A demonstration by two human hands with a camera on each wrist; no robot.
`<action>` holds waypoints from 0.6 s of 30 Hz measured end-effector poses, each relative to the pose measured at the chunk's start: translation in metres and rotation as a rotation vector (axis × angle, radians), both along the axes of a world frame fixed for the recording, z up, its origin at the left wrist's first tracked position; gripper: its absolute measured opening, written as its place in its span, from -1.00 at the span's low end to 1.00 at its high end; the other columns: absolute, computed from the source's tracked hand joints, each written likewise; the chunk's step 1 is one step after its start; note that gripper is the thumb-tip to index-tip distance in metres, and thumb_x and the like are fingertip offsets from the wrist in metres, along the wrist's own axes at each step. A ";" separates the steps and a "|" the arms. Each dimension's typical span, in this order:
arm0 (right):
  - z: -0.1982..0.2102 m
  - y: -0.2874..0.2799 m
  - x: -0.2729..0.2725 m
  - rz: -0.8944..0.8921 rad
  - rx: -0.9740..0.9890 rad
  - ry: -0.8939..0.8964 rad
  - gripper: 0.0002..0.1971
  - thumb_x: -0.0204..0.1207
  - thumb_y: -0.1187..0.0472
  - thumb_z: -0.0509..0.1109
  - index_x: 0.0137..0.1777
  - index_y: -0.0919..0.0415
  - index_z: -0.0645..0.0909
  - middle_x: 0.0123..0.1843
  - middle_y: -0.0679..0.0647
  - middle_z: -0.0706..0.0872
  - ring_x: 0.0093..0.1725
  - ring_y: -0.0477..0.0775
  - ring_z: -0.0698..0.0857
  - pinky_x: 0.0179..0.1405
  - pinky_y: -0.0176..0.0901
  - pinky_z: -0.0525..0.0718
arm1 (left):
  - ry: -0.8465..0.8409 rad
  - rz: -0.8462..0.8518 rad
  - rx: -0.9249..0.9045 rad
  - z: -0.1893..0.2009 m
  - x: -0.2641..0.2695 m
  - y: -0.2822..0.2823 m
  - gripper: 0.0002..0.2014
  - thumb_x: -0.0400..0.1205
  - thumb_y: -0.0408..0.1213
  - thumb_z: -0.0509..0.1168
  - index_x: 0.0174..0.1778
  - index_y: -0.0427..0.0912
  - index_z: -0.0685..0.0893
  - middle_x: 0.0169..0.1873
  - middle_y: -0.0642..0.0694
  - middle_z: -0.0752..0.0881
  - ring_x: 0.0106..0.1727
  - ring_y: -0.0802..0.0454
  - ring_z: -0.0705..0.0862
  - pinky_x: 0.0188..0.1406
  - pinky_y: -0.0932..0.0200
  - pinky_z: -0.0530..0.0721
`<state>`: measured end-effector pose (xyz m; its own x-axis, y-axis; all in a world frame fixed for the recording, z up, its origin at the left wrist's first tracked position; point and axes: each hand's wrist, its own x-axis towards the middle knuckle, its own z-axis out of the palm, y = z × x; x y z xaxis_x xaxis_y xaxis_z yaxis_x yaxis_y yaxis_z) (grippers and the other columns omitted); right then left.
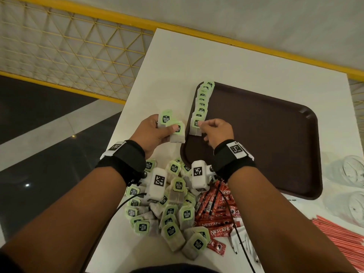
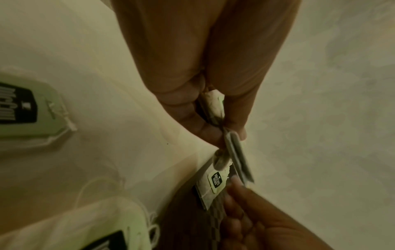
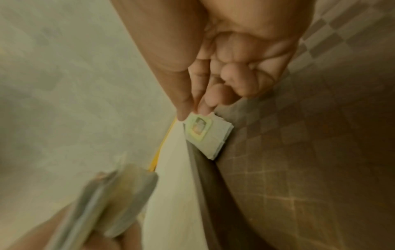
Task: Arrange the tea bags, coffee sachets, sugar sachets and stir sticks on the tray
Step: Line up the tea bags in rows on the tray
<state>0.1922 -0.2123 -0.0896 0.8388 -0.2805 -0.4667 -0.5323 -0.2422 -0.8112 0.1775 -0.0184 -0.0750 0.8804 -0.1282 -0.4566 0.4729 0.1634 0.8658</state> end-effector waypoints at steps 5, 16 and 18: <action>0.014 0.013 -0.009 0.286 0.205 -0.036 -0.71 0.45 0.05 0.57 -0.03 0.28 0.72 -0.24 0.06 0.75 -0.41 -0.06 0.59 -0.52 -0.27 0.50 | -0.053 -0.027 -0.005 0.001 0.001 -0.005 -0.91 0.57 -0.46 0.44 -0.07 -0.21 0.74 -0.09 -0.21 0.81 -0.09 -0.06 0.80 -0.05 0.04 0.80; -0.004 0.001 -0.013 0.117 0.256 -0.029 -0.97 0.54 0.33 0.48 -0.11 0.23 0.69 -0.20 0.12 0.73 -0.33 -0.04 0.65 -0.40 -0.32 0.66 | -0.041 -0.011 0.060 -0.010 0.000 -0.001 -0.76 0.60 -0.39 0.43 0.14 -0.35 0.63 -0.03 -0.25 0.76 -0.03 -0.04 0.76 -0.13 0.21 0.75; -0.011 -0.004 -0.012 0.098 0.132 -0.028 -0.95 0.53 0.27 0.51 -0.06 0.22 0.71 -0.26 0.05 0.72 -0.36 -0.09 0.63 -0.42 -0.34 0.63 | -0.042 -0.007 0.074 -0.012 -0.001 0.001 -0.81 0.61 -0.39 0.42 0.11 -0.32 0.63 -0.06 -0.22 0.75 -0.03 -0.02 0.76 -0.13 0.23 0.75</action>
<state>0.1801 -0.2161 -0.1001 0.8725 -0.1339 -0.4698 -0.4877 -0.1819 -0.8538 0.1770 -0.0174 -0.0867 0.8982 -0.1018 -0.4277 0.4367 0.0945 0.8946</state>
